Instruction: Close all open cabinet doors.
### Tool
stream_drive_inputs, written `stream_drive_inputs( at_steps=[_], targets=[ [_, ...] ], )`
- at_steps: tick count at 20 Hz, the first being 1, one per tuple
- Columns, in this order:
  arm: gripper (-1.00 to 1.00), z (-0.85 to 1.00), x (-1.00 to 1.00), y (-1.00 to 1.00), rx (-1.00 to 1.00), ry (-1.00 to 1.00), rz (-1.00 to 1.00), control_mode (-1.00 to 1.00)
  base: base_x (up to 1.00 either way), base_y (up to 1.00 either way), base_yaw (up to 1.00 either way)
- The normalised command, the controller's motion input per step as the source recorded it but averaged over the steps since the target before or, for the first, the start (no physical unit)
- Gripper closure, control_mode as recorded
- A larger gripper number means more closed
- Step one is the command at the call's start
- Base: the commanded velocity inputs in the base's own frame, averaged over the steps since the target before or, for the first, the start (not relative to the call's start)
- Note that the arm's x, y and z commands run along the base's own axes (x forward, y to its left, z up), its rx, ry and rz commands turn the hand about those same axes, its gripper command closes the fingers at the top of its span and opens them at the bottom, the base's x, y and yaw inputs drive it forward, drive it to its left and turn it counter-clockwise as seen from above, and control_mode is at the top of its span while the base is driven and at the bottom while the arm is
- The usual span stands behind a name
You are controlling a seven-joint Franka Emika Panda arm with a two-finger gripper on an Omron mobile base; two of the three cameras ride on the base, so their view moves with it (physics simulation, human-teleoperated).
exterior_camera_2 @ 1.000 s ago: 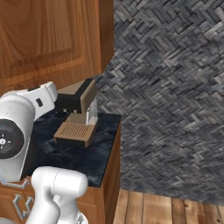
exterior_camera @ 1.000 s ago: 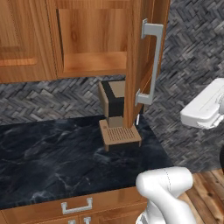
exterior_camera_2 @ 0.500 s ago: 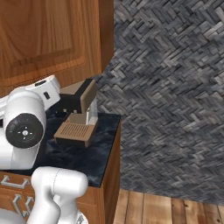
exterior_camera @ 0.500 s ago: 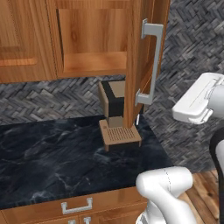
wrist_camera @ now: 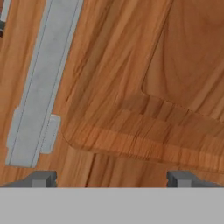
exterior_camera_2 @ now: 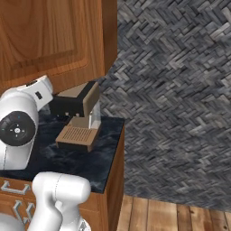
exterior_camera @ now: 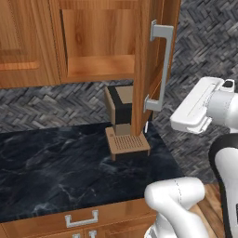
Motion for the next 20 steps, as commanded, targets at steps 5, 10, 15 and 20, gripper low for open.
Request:
stream_drive_inputs(
  at_steps=[5, 10, 15, 20],
  targets=[
    [-1.00, -0.33, 0.28, 0.21, 0.02, -0.07, 0.00, -1.00, 0.00, 0.00, 0.00],
    [-1.00, -0.36, 0.28, 0.00, 0.04, -0.10, 0.00, -1.00, 0.00, 0.00, 0.00],
    [-1.00, -0.41, 0.40, 0.08, 0.01, -0.09, 0.00, -1.00, 0.00, 0.00, 0.00],
    [-1.00, -0.41, 0.52, 0.26, 0.00, -0.09, 0.00, -1.00, 0.00, 0.00, 0.00]
  ],
)
